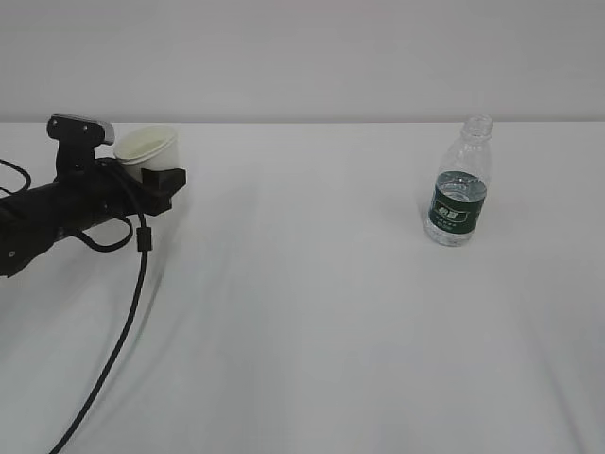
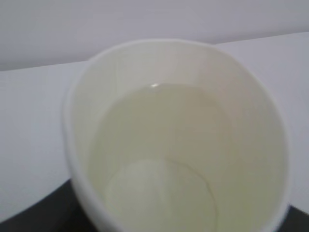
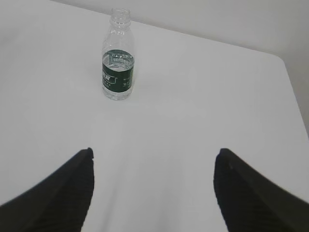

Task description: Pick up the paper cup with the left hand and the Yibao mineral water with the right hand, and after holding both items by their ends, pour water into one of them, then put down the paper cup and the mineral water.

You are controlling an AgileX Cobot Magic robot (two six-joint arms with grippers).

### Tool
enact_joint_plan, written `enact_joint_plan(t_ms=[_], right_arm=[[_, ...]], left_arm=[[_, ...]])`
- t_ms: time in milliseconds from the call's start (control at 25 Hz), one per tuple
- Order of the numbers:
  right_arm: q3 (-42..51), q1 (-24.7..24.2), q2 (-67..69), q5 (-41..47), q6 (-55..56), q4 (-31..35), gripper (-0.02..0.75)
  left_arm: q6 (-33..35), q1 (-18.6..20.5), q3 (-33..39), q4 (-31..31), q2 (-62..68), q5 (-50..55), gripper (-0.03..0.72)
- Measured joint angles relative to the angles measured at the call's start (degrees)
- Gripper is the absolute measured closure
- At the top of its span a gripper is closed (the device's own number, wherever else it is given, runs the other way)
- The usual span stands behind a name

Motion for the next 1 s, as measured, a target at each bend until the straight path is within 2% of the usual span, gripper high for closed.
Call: enact_joint_plan(t_ms=[360, 1000], right_arm=[[0.0, 0.0, 0.0, 0.0, 0.0, 0.0, 0.153], [0.0, 0.0, 0.0, 0.4, 0.3, 1.3, 0.153]], left_arm=[[5.0, 0.4, 0.0, -3.6, 0.1, -0.6, 0.250], [6.9, 2.9, 0.0, -5.5, 0.1, -2.9, 0.252]])
